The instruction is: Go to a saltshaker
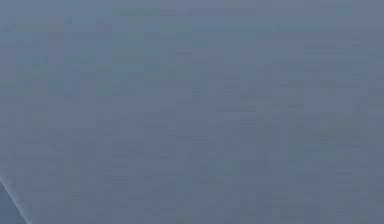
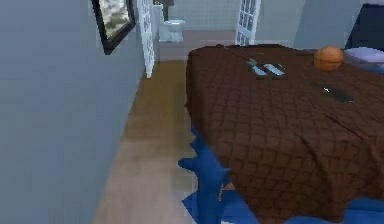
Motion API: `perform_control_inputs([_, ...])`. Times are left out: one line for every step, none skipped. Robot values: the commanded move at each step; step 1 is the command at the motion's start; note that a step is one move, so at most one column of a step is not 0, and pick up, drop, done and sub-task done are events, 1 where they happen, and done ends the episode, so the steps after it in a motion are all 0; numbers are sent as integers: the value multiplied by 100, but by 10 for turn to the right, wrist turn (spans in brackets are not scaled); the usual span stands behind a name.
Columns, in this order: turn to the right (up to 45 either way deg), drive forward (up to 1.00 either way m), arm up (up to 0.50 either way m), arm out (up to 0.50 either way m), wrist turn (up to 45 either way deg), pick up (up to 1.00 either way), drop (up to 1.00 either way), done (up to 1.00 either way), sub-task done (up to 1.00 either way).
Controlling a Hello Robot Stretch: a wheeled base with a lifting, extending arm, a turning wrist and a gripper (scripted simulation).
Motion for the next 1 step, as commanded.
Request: perform_control_inputs([450, 0, 0, 0, 0, 0, 0, 0, 0])
